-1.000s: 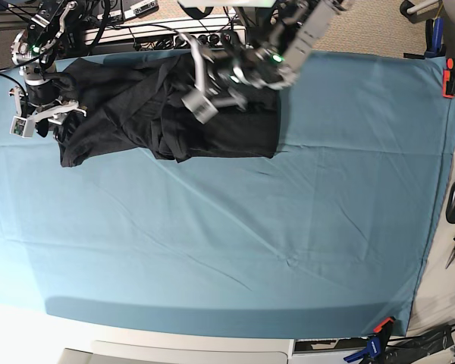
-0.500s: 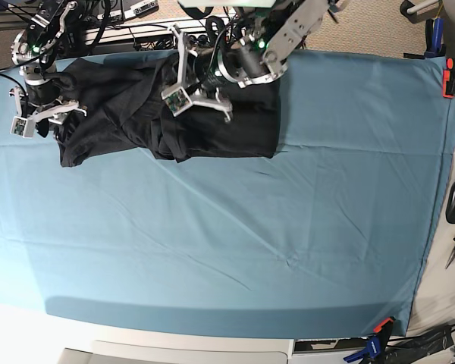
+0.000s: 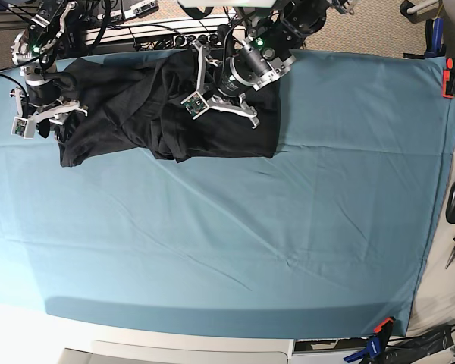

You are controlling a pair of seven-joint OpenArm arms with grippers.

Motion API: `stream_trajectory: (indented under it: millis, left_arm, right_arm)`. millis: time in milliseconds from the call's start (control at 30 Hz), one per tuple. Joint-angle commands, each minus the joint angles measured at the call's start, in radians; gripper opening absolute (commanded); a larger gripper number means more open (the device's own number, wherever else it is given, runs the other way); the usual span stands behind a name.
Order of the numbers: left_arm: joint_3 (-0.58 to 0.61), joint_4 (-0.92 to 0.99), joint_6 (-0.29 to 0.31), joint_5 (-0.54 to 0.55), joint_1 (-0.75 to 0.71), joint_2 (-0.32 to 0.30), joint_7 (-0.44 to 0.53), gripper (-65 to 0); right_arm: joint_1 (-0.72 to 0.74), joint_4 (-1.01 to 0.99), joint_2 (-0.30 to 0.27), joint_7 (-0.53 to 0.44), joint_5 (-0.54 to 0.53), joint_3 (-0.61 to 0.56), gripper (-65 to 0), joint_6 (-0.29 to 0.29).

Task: Fold the T-shirt properly
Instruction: 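Move the left gripper along the shirt and grasp cloth near its middle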

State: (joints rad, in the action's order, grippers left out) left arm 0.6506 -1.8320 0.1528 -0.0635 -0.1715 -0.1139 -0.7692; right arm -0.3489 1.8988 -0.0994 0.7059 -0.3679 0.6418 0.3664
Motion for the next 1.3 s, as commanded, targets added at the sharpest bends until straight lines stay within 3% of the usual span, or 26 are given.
stream_trajectory:
  millis: [0, 333, 433, 500, 633, 733, 867, 1067, 1167, 1267]
  left_arm:
    - [0.002, -0.005, -0.001, 0.003, 0.005, 0.014, 0.023, -65.0]
    - [0.002, 0.010, -0.001, -0.027, 0.019, 0.014, 0.029, -65.0]
    - [0.001, 0.010, -0.054, -0.089, 0.033, 0.013, 0.029, -65.0]
    - [0.001, 0.010, -0.060, -0.109, 0.034, 0.013, 0.029, -65.0]
    - [0.001, 0.013, -0.060, -0.093, 0.033, 0.013, 0.029, -65.0]
    - [0.002, 0.018, -0.056, -0.006, 0.028, 0.014, 0.029, -65.0]
    - [0.002, 0.017, -0.013, 0.142, 0.008, 0.017, 0.031, -65.0]
    - [0.002, 0.017, 0.105, 0.339, 0.005, 0.040, 0.069, -65.0]
    - [0.001, 0.017, 0.194, 0.397, 0.008, 0.045, 0.082, -65.0]
    - [0.001, 0.014, 0.226, 0.412, 0.014, 0.050, 0.072, -65.0]
  right_arm:
    - [0.003, 0.017, -0.014, -0.026, -0.010, 0.005, -38.8, 0.003]
    - [0.003, 0.017, -0.014, -0.026, -0.010, 0.005, -38.8, 0.003]
    - [0.002, 0.017, -0.014, -0.026, -0.010, 0.005, -38.8, 0.003]
    - [0.002, 0.017, -0.014, -0.026, -0.010, 0.005, -38.8, 0.003]
    - [0.002, 0.017, -0.014, -0.026, -0.010, 0.005, -38.8, 0.003]
    - [0.003, 0.017, -0.014, -0.026, -0.010, 0.005, -38.8, 0.003]
    - [0.003, 0.017, -0.014, -0.026, -0.011, 0.005, -38.8, 0.003]
    - [0.003, 0.017, -0.014, -0.026, -0.035, 0.005, -38.8, 0.003]
    - [0.002, 0.017, -0.014, -0.026, -0.035, 0.005, -38.8, 0.003]
    - [0.003, 0.017, -0.014, -0.027, -0.033, 0.005, -38.8, 0.004]
